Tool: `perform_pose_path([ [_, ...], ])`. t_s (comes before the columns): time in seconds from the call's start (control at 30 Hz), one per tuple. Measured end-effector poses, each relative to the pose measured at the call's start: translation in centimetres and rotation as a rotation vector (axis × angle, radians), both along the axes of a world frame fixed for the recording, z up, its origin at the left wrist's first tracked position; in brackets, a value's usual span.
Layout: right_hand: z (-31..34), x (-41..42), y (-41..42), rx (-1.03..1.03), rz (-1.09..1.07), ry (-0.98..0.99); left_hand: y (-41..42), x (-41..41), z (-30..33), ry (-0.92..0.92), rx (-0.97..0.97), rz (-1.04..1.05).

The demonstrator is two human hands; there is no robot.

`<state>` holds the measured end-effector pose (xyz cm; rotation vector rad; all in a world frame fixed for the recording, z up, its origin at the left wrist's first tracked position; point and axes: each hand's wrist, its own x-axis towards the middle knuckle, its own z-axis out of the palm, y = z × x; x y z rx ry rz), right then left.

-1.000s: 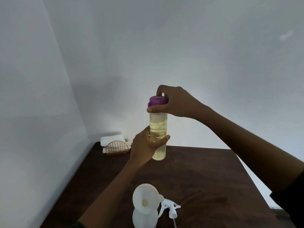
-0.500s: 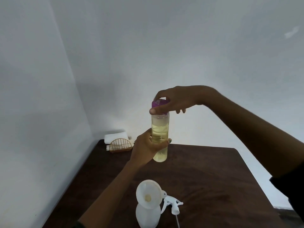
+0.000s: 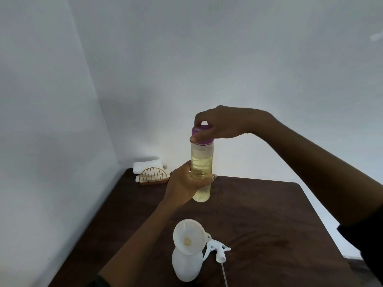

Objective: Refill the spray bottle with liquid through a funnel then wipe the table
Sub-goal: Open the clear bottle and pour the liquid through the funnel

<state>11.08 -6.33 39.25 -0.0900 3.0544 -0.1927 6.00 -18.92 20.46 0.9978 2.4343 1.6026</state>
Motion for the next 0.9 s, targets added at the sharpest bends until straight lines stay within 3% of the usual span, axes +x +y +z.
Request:
perform_pose_path([
  [0.17,1.0,1.0,0.3,-0.124,0.210,-0.198,0.0,0.1,-0.8,-0.023,-0.002,-0.014],
  [0.37,-0.7,0.1,-0.6,0.033,-0.082,-0.001,0.1,0.3,-0.9,-0.056,0.007,-0.036],
  [0.57,0.5,1.6,-0.3,-0.106,0.156,-0.177,-0.1,0.4,-1.6,-0.074,0.007,-0.060],
  [0.73,-1.2,0.5,-0.6,-0.044,-0.105,-0.082,0.1,0.5,-1.7,-0.081,0.011,-0.061],
  [0.8,-1.5,0.2,-0.2,-0.136,-0.046,-0.078,0.1,0.4,-1.7,-0.080,0.009,-0.066],
  [0.9,-0.5,0.8,0.4,-0.169,0.125,-0.221,0.0,0.4,-1.9,-0.062,0.001,-0.060],
])
